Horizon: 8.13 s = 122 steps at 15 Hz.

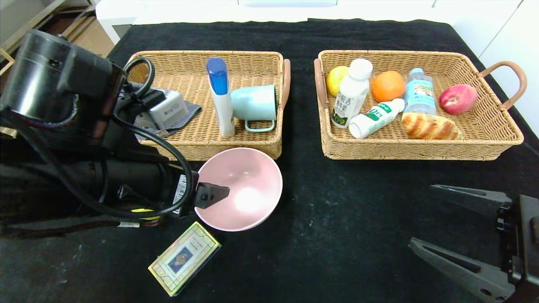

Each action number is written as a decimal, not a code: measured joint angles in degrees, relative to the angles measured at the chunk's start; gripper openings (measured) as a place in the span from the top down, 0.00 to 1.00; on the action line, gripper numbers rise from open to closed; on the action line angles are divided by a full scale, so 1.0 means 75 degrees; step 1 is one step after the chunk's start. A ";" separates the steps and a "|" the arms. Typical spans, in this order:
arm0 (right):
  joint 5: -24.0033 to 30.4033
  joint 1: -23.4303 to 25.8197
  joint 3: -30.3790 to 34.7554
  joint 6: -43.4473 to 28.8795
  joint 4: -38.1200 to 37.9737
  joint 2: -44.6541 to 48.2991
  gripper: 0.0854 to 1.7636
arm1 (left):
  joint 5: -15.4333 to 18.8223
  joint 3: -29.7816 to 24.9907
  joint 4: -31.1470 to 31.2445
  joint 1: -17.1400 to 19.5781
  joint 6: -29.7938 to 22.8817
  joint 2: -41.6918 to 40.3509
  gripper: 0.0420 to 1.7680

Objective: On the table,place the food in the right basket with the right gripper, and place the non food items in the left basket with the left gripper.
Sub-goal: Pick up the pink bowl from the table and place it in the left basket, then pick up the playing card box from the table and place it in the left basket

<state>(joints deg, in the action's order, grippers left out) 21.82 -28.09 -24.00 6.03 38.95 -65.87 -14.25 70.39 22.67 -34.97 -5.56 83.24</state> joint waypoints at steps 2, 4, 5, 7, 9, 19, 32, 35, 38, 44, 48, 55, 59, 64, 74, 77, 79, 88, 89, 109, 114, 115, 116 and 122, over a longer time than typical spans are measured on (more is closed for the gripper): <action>-0.0010 0.0002 -0.0007 0.0000 -0.0005 0.0028 0.04 | -0.0044 -0.0026 -0.0013 -0.0008 -0.0060 0.0163 0.03; -0.0010 0.0008 -0.0008 -0.0005 -0.0008 0.0033 0.04 | -0.0252 -0.0024 -0.0021 0.0020 -0.0151 0.0364 0.03; -0.0011 0.0008 -0.0008 -0.0003 -0.0008 0.0042 0.03 | -0.0418 -0.0018 -0.0088 0.0033 -0.0423 0.0493 0.03; -0.0011 0.0011 0.0000 -0.0003 -0.0008 0.0044 0.03 | -0.0470 -0.0059 -0.0403 0.0049 -0.0647 0.0705 0.03; -0.0018 0.0011 0.0000 -0.0003 -0.0008 0.0047 0.03 | -0.0440 -0.0091 -0.0499 0.0076 -0.0662 0.0860 0.03; -0.0021 0.0059 0.0026 0.0007 -0.0041 0.0018 0.03 | -0.0388 -0.0073 -0.0499 0.0096 -0.0632 0.1122 0.51; -0.0011 0.0070 0.0037 0.0007 -0.0057 0.0028 0.03 | -0.0366 -0.0106 -0.0476 0.0093 -0.0629 0.1096 0.93; -0.0010 0.0070 0.0044 0.0010 -0.0057 0.0024 0.03 | -0.0367 -0.0111 -0.0476 0.0089 -0.0632 0.1096 0.93; -0.0015 0.0067 0.0047 0.0007 -0.0060 0.0015 0.03 | -0.0351 -0.0111 -0.0481 0.0070 -0.0632 0.1063 0.93; -0.0018 0.0085 0.0037 0.0011 -0.0070 -0.0005 0.03 | 0.0545 -0.0400 -0.0470 -0.0099 -0.0618 0.0143 0.94; -0.0021 0.0093 0.0049 0.0010 -0.0070 -0.0063 0.03 | 0.0761 -0.0540 -0.0492 0.0076 -0.0637 -0.0595 0.94; -0.0021 0.0093 0.0076 0.0007 -0.0067 -0.0119 0.03 | 0.0952 -0.0408 -0.0770 0.1291 -0.0722 -0.1191 0.94; -0.0024 0.0093 0.0078 0.0011 -0.0070 -0.0130 0.03 | 0.1060 -0.0426 -0.0790 0.2212 -0.0722 -0.1331 0.94; -0.0024 0.0093 0.0106 0.0138 -0.0070 -0.0119 0.03 | 0.1295 -0.0377 -0.1292 0.3415 -0.0728 -0.1216 0.94; -0.0021 0.0093 0.0099 0.0143 -0.0057 -0.0063 0.03 | 0.1463 0.0886 -0.2323 0.4532 -0.0731 0.0218 0.94; -0.0021 0.0093 0.0088 0.0146 -0.0046 -0.0042 0.03 | 0.1412 0.1110 -0.3196 0.4569 -0.0735 0.0702 0.94; -0.0021 0.0093 0.0099 0.0150 -0.0041 -0.0034 0.03 | 0.1401 0.1148 -0.3659 0.4610 -0.0735 0.0993 0.94; -0.0024 0.0085 0.0107 0.0169 -0.0049 0.0054 0.03 | 0.1364 0.1217 -0.4426 0.4628 -0.0725 0.1647 0.94; -0.0024 0.0086 0.0106 0.0169 -0.0055 0.0072 0.03 | 0.1346 0.1239 -0.4423 0.4628 -0.0725 0.1695 0.94; -0.0011 0.0029 0.0107 0.0172 -0.0063 0.0161 0.03 | 0.1148 0.0567 -0.3092 0.4036 -0.0023 0.0541 0.17; -0.0011 -0.0021 0.0132 0.0319 -0.0226 0.0263 0.03 | 0.1057 0.0254 -0.0140 0.2750 0.0275 -0.0842 0.11; -0.0010 -0.0024 0.0132 0.0333 -0.0254 0.0275 0.03 | 0.1022 0.0206 0.0244 0.2469 0.0275 -0.1050 0.10; -0.0010 -0.0036 0.0132 0.0356 -0.0255 0.0296 0.03 | 0.0987 0.0125 0.0593 0.2180 0.0286 -0.1230 0.09; -0.0010 -0.0083 0.0143 0.0385 -0.0284 0.0385 0.03 | 0.0107 -0.1230 0.0941 0.0358 0.0662 -0.1822 0.06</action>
<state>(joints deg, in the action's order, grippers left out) 21.75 -28.71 -22.93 8.92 36.82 -62.98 -13.45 61.16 29.73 -32.29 -0.60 69.57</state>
